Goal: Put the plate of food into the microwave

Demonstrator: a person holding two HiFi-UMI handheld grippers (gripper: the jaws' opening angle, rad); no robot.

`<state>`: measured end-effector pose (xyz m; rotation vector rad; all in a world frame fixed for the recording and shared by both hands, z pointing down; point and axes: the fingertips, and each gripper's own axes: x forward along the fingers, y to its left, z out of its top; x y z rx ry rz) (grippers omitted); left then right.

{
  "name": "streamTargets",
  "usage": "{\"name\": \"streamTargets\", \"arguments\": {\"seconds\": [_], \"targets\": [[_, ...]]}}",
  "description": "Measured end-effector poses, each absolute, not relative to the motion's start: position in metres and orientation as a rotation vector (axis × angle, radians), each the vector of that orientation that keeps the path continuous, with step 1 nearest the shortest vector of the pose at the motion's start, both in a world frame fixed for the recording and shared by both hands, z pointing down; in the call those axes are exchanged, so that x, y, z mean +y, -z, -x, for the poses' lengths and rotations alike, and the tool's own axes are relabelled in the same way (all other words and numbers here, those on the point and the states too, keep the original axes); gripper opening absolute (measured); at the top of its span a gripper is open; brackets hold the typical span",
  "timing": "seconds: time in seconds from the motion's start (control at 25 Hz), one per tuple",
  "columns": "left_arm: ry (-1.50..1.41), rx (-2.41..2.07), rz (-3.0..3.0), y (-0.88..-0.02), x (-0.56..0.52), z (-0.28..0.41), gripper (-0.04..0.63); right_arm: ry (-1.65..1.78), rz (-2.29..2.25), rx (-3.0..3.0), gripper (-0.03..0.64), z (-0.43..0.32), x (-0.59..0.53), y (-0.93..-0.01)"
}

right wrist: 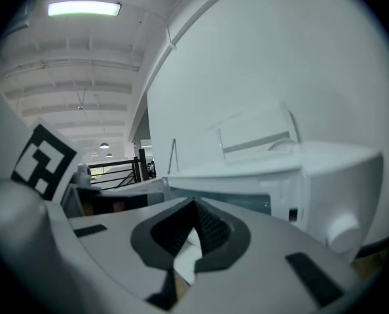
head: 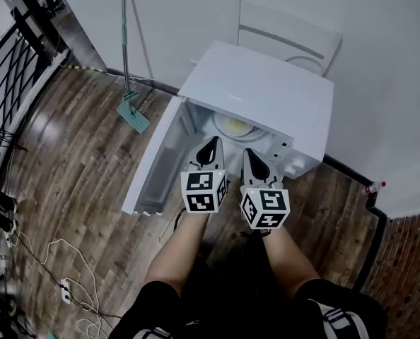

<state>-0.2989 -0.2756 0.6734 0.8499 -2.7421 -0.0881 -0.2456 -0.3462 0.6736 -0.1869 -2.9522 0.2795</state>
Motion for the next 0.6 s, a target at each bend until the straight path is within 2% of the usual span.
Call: {"name": "streamTargets", "arguments": {"seconds": [0.4, 0.6], "targets": [[0.117, -2.695, -0.833, -0.392, -0.286, 0.243, -0.002, -0.262, 0.164, -2.984, 0.008, 0.228, -0.368, -0.368], [0.115, -2.715, -0.836, -0.297, -0.290, 0.226, -0.002, -0.212, 0.186, -3.002, 0.008, 0.207, -0.374, -0.276]]}}
